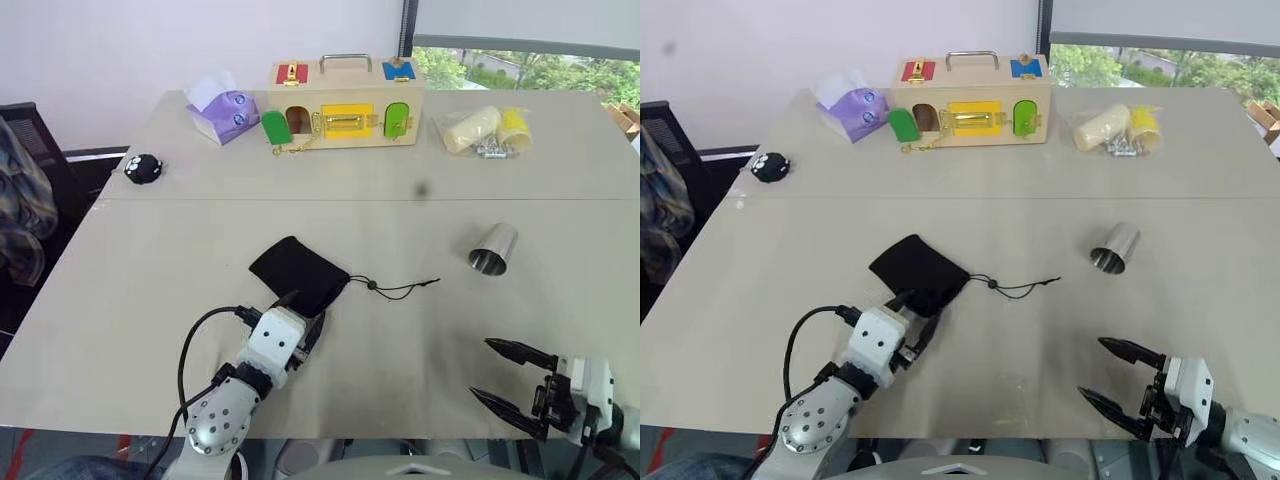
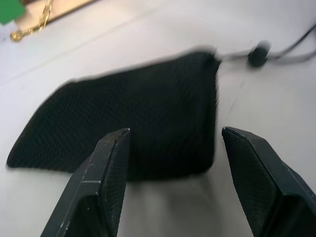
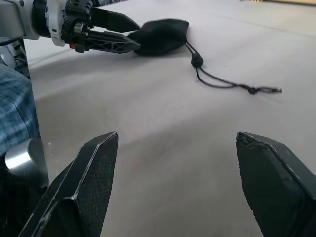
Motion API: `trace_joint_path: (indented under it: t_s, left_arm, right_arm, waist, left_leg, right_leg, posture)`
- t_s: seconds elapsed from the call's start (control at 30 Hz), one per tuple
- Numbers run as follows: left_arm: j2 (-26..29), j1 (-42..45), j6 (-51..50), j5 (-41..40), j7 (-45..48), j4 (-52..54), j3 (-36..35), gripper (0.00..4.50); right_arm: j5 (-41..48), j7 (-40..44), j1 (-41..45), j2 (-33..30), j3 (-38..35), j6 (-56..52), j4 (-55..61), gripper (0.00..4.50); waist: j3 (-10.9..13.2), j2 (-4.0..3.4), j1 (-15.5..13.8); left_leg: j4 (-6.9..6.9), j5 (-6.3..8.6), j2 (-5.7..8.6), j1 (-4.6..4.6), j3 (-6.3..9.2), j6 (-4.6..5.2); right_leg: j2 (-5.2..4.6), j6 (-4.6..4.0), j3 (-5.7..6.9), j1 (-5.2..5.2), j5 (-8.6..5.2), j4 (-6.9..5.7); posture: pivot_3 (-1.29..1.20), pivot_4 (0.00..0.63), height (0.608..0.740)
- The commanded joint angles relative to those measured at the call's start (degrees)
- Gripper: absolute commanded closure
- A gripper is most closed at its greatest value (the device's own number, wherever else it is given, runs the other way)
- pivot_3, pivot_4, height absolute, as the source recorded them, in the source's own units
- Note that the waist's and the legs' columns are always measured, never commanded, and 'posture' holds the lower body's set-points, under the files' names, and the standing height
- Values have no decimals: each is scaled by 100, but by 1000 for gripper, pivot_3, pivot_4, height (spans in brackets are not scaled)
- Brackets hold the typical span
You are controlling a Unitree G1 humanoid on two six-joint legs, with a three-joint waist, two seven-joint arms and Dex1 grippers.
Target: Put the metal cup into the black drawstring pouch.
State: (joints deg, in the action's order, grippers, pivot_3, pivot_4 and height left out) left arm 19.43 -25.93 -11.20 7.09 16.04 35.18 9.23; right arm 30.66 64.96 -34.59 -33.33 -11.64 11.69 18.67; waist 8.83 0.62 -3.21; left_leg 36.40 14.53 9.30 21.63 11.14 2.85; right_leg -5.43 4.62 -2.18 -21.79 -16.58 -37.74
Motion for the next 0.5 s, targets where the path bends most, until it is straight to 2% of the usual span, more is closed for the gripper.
trace_joint_path:
  t_s: [0.03, 0.2, 0.3, 0.43, 0.47, 0.5]
  left_arm:
    - [0, 1, 261, 65, -65, -80, -55, 1449]
    - [-57, 36, 427, 112, -119, -234, -65, 1449]
    - [-98, 32, 538, 130, -175, -270, -77, 2251]
    - [-168, 90, 593, 115, -213, -282, -53, 4206]
    - [-178, 97, 610, 113, -210, -277, -39, 4401]
    - [-184, 99, 621, 116, -204, -275, -30, 4401]
  right_arm:
    - [66, 48, -46, 20, -120, 139, 41, 681]
    - [72, 69, -88, 18, -163, 177, 18, 681]
    - [68, 79, -96, 17, -174, 195, 0, 628]
    - [56, 88, -97, 20, -174, 234, -39, 628]
    - [49, 94, -100, 25, -174, 248, -60, 628]
    - [44, 99, -103, 28, -174, 258, -75, 628]
  waist:
    - [0, 1, -1]
    - [0, 0, -15]
    - [0, 0, -18]
    - [0, 0, -43]
    - [0, 0, -51]
    - [0, 1, -55]
  left_leg:
    - [0, 1, 0, 0, 0, 1]
    - [1, 1, -2, -2, 2, 2]
    - [1, 1, -2, -2, 1, 2]
    - [1, 1, -2, -1, 0, 2]
    - [1, 1, -2, -1, 0, 2]
    - [1, 1, -2, -1, 0, 2]
  right_leg:
    - [0, 0, -1, 0, 0, 0]
    - [1, 1, 2, 0, 0, -4]
    - [1, 1, 2, 0, 0, -4]
    - [1, 1, 1, 0, 1, -3]
    - [1, 1, 1, 0, 1, -3]
    - [1, 1, 1, 0, 1, -3]
  posture:
    - [0, 150, 740]
    - [0, 150, 740]
    - [0, 150, 740]
    - [0, 150, 740]
    - [0, 150, 740]
    - [0, 150, 740]
